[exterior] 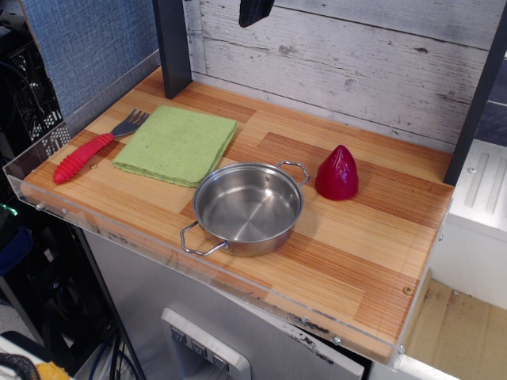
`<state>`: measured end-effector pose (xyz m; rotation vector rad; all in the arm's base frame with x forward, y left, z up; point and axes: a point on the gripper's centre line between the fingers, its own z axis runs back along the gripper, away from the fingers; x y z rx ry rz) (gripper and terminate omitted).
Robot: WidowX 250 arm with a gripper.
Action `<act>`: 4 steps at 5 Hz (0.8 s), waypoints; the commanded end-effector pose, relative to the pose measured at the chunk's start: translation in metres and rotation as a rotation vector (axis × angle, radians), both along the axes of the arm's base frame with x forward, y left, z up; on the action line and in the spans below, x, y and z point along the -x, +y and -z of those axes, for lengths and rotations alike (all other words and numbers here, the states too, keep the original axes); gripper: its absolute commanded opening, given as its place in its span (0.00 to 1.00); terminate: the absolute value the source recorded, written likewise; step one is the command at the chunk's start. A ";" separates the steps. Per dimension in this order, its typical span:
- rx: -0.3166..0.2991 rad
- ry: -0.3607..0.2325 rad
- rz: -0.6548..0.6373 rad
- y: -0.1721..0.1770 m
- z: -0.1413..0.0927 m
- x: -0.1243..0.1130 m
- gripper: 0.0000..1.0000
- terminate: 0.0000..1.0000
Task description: Place the fork on top of the cloth.
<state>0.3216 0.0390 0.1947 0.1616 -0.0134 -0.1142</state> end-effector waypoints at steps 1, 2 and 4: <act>0.000 0.000 0.000 0.000 0.000 0.000 1.00 0.00; 0.094 -0.118 -0.075 -0.003 -0.005 -0.014 1.00 0.00; 0.169 -0.168 -0.111 0.073 0.029 0.011 1.00 0.00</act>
